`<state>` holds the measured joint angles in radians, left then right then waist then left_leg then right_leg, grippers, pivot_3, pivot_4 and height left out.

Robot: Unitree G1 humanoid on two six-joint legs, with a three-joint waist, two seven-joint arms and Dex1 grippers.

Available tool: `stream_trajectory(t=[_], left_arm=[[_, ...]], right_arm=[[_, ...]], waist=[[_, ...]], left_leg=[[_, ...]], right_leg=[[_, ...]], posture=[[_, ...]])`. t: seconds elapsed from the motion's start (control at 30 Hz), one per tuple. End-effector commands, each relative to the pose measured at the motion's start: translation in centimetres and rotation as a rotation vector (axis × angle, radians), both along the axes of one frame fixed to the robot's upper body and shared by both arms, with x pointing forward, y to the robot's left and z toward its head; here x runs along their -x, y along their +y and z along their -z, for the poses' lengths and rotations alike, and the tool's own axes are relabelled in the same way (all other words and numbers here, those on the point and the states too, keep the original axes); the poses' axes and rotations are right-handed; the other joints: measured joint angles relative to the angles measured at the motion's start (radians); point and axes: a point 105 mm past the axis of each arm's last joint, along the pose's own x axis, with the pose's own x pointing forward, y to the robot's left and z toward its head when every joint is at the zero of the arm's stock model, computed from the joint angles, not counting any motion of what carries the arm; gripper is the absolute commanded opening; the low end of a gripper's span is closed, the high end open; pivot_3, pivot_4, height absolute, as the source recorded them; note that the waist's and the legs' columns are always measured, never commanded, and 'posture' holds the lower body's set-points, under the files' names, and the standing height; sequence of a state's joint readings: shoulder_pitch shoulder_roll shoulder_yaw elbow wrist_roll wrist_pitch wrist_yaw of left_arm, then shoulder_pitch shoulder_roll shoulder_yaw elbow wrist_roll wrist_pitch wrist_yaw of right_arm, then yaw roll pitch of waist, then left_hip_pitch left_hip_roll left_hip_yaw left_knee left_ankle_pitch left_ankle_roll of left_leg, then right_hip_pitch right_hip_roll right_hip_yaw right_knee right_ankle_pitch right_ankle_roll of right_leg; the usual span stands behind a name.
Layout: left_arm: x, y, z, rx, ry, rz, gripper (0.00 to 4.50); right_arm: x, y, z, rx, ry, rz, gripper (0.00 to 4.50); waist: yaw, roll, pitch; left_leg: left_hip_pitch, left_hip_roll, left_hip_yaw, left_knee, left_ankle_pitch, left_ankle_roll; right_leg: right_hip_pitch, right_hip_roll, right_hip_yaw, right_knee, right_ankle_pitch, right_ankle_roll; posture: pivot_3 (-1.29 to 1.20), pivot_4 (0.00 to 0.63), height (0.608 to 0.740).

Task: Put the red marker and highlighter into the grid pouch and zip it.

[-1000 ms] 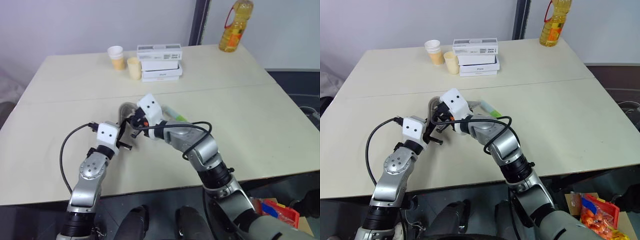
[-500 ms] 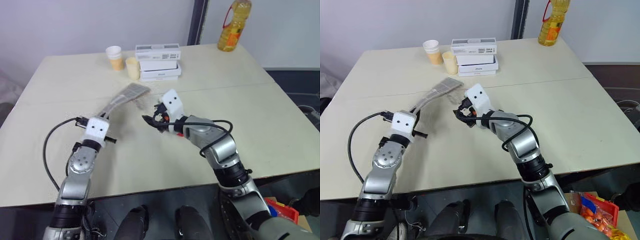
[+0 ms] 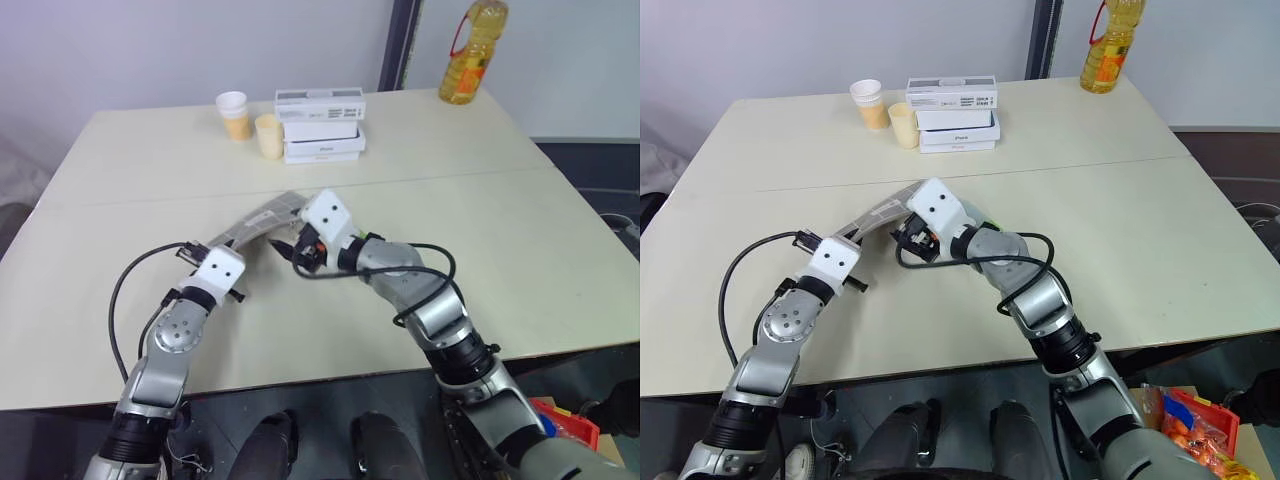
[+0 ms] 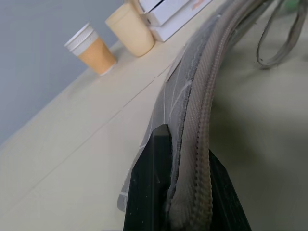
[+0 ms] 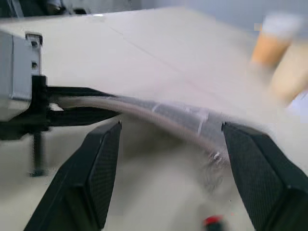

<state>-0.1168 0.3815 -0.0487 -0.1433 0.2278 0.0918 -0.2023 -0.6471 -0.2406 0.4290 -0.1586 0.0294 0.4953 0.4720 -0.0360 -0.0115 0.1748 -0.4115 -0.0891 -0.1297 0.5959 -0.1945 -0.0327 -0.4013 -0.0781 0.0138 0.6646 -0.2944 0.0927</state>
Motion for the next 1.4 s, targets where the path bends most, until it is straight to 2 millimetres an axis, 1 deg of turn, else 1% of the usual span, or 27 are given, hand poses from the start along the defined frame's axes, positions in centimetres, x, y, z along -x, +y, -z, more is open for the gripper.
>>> stream_trajectory(t=[0.03, 0.1, 0.17, 0.23, 0.27, 0.3, 0.43, 0.47, 0.53, 0.6, 0.67, 0.8, 0.9, 1.0, 1.07, 1.27, 1.37, 1.4], left_arm=[[0.8, -2.1, -2.0, 0.002, -0.078, 0.108, 0.00], [1.0, -2.8, -2.2, -0.001, -0.085, 0.150, 0.00], [1.4, -3.6, -2.6, -0.011, -0.107, 0.198, 0.00], [1.7, -4.1, -2.8, -0.029, -0.121, 0.227, 0.00], [1.7, -4.2, -2.8, -0.035, -0.122, 0.232, 0.00], [1.7, -4.1, -2.8, -0.021, -0.118, 0.228, 0.00], [2.2, -4.0, -2.8, 0.039, -0.091, 0.266, 0.00], [2.5, -4.1, -2.7, 0.039, -0.080, 0.299, 0.32], [3.0, -3.7, -2.7, -0.004, -0.090, 0.331, 1.01], [3.2, -2.8, -2.8, -0.092, -0.118, 0.345, 1.95], [3.6, -2.4, -2.8, -0.145, -0.142, 0.389, 2.99], [3.8, -1.3, -3.5, -0.169, -0.181, 0.434, 2.99], [3.4, -0.7, -3.7, -0.200, -0.198, 0.448, 2.99], [3.1, -0.9, -4.4, -0.209, -0.242, 0.476, 2.99], [3.2, -1.4, -4.7, -0.216, -0.267, 0.514, 2.99], [3.9, -2.2, -4.6, -0.224, -0.271, 0.590, 2.99], [4.3, -2.2, -4.6, -0.226, -0.280, 0.606, 2.16], [4.3, -2.1, -4.7, -0.225, -0.281, 0.605, 1.70]], right_arm=[[0.7, 1.2, -0.4, 0.230, -0.337, -0.085, 3.43], [0.4, 1.3, 0.4, 0.299, -0.393, -0.099, 3.43], [-0.3, 1.4, 1.1, 0.381, -0.463, -0.094, 3.43], [-0.8, 1.5, 1.2, 0.417, -0.504, -0.089, 3.43], [-1.0, 1.5, 1.1, 0.415, -0.507, -0.088, 2.92], [-1.0, 1.4, 1.0, 0.418, -0.519, -0.083, 2.67], [-1.4, 1.0, 0.6, 0.416, -0.547, -0.060, 0.46], [-1.4, 0.9, 0.6, 0.420, -0.552, -0.056, 0.01], [-1.5, 0.5, 0.3, 0.392, -0.559, -0.039, 0.00], [-1.5, 0.4, -0.3, 0.353, -0.564, -0.030, 0.00], [-1.4, 0.3, -0.3, 0.341, -0.560, -0.036, 0.00], [-1.2, 0.2, -0.1, 0.275, -0.516, -0.047, 0.00], [-1.0, 0.2, 0.0, 0.250, -0.510, -0.071, 0.00], [-0.7, 0.2, 0.3, 0.239, -0.508, -0.094, 0.00], [-0.4, 0.4, 0.4, 0.230, -0.515, -0.119, 0.00], [0.5, 0.9, 1.1, 0.247, -0.533, -0.184, 0.00], [0.7, 0.9, 1.1, 0.240, -0.541, -0.199, 0.00], [0.7, 0.9, 1.1, 0.238, -0.542, -0.202, 0.00]], waist=[[0.000, 0.000, 0.000], [0.000, 0.000, 0.000], [-0.001, 0.000, 0.000], [-0.002, 0.000, 0.000], [-0.002, 0.000, 0.000], [-0.002, 0.000, 0.000], [-0.002, 0.000, 0.000], [-0.002, 0.000, 0.000], [-0.001, 0.000, 0.000], [0.000, 0.000, 0.000], [0.000, 0.000, 0.000], [0.001, 0.000, 0.000], [0.001, 0.000, 0.000], [0.002, 0.000, 0.000], [0.002, 0.000, 0.000], [-0.005, 0.000, 0.000], [-0.004, 0.000, 0.000], [-0.004, 0.000, 0.000]], left_leg=[[0.000, 0.000, 0.000, 0.000, 0.000, 0.000], [0.000, 0.000, 0.000, 0.000, 0.000, 0.000], [0.000, 0.000, 0.000, 0.000, 0.000, 0.000], [0.000, 0.000, 0.000, 0.000, 0.000, -0.001], [0.000, 0.000, 0.000, 0.000, 0.001, -0.001], [0.000, 0.000, 0.000, 0.000, 0.001, -0.001], [0.000, 0.000, 0.000, 0.000, 0.001, -0.001], [0.000, 0.000, 0.000, 0.000, 0.001, -0.001], [0.000, 0.001, 0.000, 0.000, 0.001, -0.001], [0.000, 0.001, 0.000, 0.000, 0.001, -0.001], [0.000, 0.000, 0.000, 0.000, 0.001, -0.001], [0.000, 0.001, 0.000, 0.000, 0.001, -0.001], [0.000, 0.000, 0.000, 0.000, 0.001, -0.001], [0.000, 0.000, 0.000, 0.000, 0.001, -0.001], [0.000, 0.000, 0.000, 0.000, 0.001, -0.001], [0.000, 0.000, 0.000, 0.000, 0.001, -0.001], [0.000, 0.001, 0.000, 0.000, 0.001, -0.001], [0.000, 0.001, 0.000, 0.000, 0.001, -0.001]], right_leg=[[0.000, 0.000, 0.000, 0.000, 0.000, 0.000], [0.000, 0.000, -0.001, 0.000, 0.000, 0.000], [0.000, 0.000, -0.001, 0.000, 0.000, 0.000], [0.000, 0.000, -0.001, 0.000, 0.000, 0.000], [0.000, 0.000, 0.000, 0.000, 0.000, 0.000], [0.000, 0.000, 0.000, 0.000, 0.000, 0.000], [0.000, 0.000, 0.000, 0.000, 0.000, 0.000], [0.000, 0.000, 0.000, 0.000, 0.000, 0.000], [0.000, 0.001, 0.000, 0.000, 0.000, 0.000], [0.000, 0.001, 0.000, 0.000, 0.000, 0.000], [0.000, 0.001, 0.000, 0.000, 0.000, 0.000], [0.000, 0.000, 0.000, 0.000, 0.000, 0.000], [0.000, 0.000, 0.000, 0.000, 0.000, 0.000], [0.001, 0.000, 0.000, 0.000, 0.000, 0.000], [0.001, 0.000, 0.000, 0.000, 0.000, 0.000], [0.000, 0.001, 0.000, 0.000, 0.000, 0.000], [0.000, 0.001, 0.000, 0.001, 0.000, 0.000], [0.000, 0.001, 0.000, 0.000, 0.000, 0.000]], posture=[[0.00, 0.150, 0.740], [0.00, 0.150, 0.740], [0.00, 0.150, 0.740], [0.00, 0.150, 0.740], [0.00, 0.150, 0.740], [0.00, 0.150, 0.740], [0.00, 0.150, 0.740], [0.00, 0.150, 0.740], [0.00, 0.150, 0.740], [0.00, 0.150, 0.740], [0.00, 0.150, 0.740], [0.00, 0.150, 0.740], [0.00, 0.150, 0.740], [0.00, 0.150, 0.740], [0.00, 0.150, 0.740], [0.00, 0.150, 0.740], [0.00, 0.150, 0.740], [0.00, 0.150, 0.740]])
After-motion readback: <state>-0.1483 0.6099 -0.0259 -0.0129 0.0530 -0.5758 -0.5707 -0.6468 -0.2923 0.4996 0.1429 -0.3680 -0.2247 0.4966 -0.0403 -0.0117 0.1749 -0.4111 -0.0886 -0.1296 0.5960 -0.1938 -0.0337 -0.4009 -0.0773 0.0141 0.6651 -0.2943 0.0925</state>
